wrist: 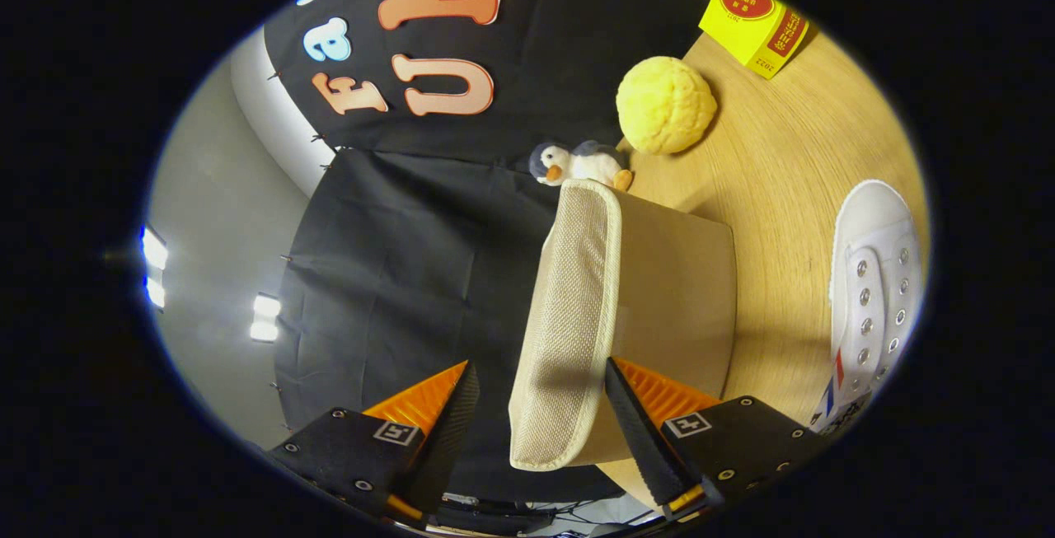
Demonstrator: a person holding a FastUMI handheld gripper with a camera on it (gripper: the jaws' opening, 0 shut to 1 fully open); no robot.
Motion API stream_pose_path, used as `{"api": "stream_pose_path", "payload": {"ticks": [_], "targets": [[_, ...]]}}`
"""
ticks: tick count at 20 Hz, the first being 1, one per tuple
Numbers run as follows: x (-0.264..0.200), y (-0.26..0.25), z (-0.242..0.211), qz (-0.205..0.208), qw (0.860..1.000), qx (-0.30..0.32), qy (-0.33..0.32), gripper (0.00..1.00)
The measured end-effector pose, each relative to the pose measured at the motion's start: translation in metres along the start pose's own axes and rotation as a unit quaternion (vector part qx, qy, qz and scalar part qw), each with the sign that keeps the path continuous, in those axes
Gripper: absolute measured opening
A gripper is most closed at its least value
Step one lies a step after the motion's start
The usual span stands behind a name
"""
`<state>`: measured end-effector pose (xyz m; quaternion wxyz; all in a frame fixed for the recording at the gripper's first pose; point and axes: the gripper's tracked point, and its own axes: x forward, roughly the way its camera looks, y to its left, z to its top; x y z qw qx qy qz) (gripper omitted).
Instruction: Open the storage box then place both shoes into the box .Put the left shoe in first, then the right shoe, with the right side of both shoes facing outward in a uniform manner.
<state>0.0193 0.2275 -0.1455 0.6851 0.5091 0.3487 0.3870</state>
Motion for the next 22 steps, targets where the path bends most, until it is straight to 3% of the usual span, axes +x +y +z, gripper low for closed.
{"api": "stream_pose_path", "payload": {"ticks": [10, 14, 18, 22], "targets": [[0.048, 0.102, 0.006, -0.054, 0.99, -0.133, -0.01, 0.84], [0.092, 0.137, -0.001, -0.097, 0.971, -0.217, -0.006, 0.83], [0.149, 0.179, -0.019, -0.098, 0.956, -0.275, 0.002, 0.81], [0.202, 0.188, -0.044, -0.128, 0.94, -0.317, 0.026, 0.8]]}}
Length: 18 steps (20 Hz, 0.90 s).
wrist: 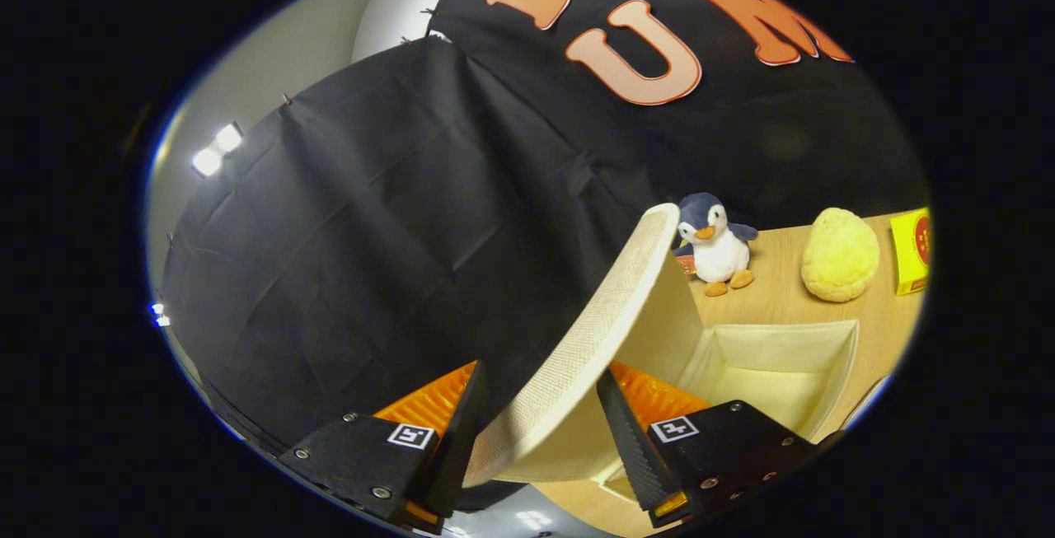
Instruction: Open the storage box then place both shoes into the box .Put the left shoe in first, then the right shoe, with the right side of both shoes facing outward in a uniform manner.
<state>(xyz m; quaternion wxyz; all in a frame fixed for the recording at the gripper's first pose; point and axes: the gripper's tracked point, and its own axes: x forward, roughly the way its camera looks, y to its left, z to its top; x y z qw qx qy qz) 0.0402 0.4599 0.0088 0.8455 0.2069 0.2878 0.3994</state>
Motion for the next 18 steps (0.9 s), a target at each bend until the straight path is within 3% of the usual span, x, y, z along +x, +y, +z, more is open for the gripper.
{"api": "stream_pose_path", "payload": {"ticks": [7, 14, 16, 18], "targets": [[0.047, 0.019, -0.034, -0.039, 0.994, -0.084, 0.063, 0.98], [0.074, 0.027, -0.044, -0.042, 0.994, -0.045, 0.086, 0.99], [0.08, 0.052, -0.028, -0.022, 0.996, -0.029, 0.079, 0.98], [0.073, 0.066, -0.008, -0.029, 0.996, -0.057, 0.069, 0.98]]}}
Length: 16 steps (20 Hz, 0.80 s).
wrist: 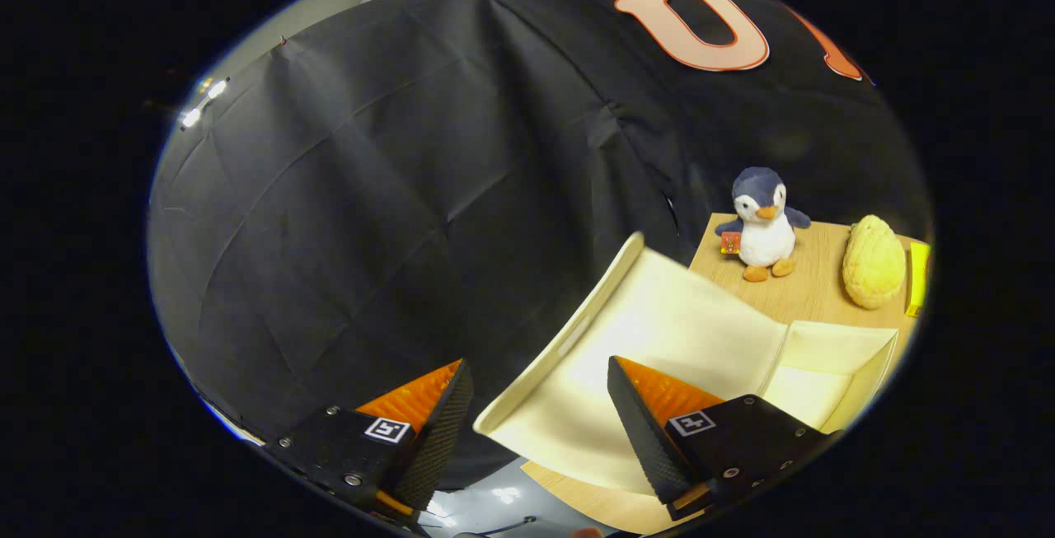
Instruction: Open the storage box then place both shoes into the box .Put the left shoe in first, then the right shoe, with the right side of both shoes facing outward in a uniform manner.
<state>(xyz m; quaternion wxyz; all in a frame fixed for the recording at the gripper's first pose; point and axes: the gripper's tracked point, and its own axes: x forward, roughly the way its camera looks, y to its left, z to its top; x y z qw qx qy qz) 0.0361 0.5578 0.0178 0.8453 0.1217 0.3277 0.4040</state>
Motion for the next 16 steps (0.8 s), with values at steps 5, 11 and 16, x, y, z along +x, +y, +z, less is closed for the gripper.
{"api": "stream_pose_path", "payload": {"ticks": [5, 11, 16], "targets": [[-0.032, -0.019, 0.0, -0.023, 0.999, -0.04, -0.025, 0.98], [-0.126, -0.134, 0.004, -0.137, 0.984, -0.042, -0.102, 0.98], [-0.211, -0.249, -0.034, -0.25, 0.962, -0.047, -0.101, 0.98]]}}
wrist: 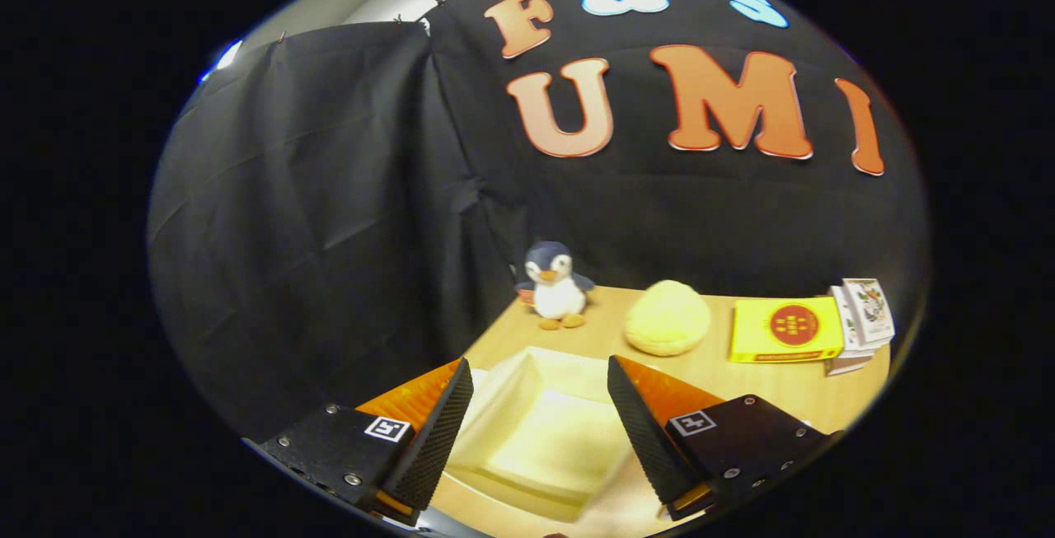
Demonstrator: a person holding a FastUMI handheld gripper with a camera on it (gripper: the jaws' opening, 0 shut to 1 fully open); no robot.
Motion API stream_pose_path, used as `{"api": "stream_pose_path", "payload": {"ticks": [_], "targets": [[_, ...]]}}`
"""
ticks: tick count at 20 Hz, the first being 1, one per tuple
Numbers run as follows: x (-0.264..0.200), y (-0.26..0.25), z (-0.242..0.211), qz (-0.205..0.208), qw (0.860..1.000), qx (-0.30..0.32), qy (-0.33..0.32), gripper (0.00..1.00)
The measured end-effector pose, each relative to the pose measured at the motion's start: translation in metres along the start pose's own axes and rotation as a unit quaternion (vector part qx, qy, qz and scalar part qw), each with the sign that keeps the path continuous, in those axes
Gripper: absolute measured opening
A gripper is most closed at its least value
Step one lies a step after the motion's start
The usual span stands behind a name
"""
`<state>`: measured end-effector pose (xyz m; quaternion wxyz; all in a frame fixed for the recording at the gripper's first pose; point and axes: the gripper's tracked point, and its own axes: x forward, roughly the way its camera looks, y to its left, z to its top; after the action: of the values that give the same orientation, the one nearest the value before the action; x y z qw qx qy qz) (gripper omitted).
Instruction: Open the storage box then place both shoes into the box .Put the left shoe in first, then the right shoe, with the right side of both shoes facing outward in a uniform manner.
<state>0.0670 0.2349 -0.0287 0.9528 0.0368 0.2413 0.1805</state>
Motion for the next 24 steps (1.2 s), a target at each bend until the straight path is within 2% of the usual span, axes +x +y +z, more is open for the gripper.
{"api": "stream_pose_path", "payload": {"ticks": [6, 11, 16, 18, 21, 24], "targets": [[-0.041, -0.137, -0.094, -0.109, 0.991, -0.014, 0.077, 0.99], [-0.055, -0.196, -0.18, -0.145, 0.976, 0.0, 0.164, 0.99], [-0.04, -0.21, -0.24, -0.123, 0.959, 0.029, 0.252, 0.99], [-0.03, -0.215, -0.261, -0.112, 0.948, 0.04, 0.296, 0.99], [-0.013, -0.213, -0.28, -0.09, 0.934, 0.053, 0.34, 0.96], [0.0, -0.214, -0.296, -0.093, 0.921, 0.061, 0.374, 0.93]]}}
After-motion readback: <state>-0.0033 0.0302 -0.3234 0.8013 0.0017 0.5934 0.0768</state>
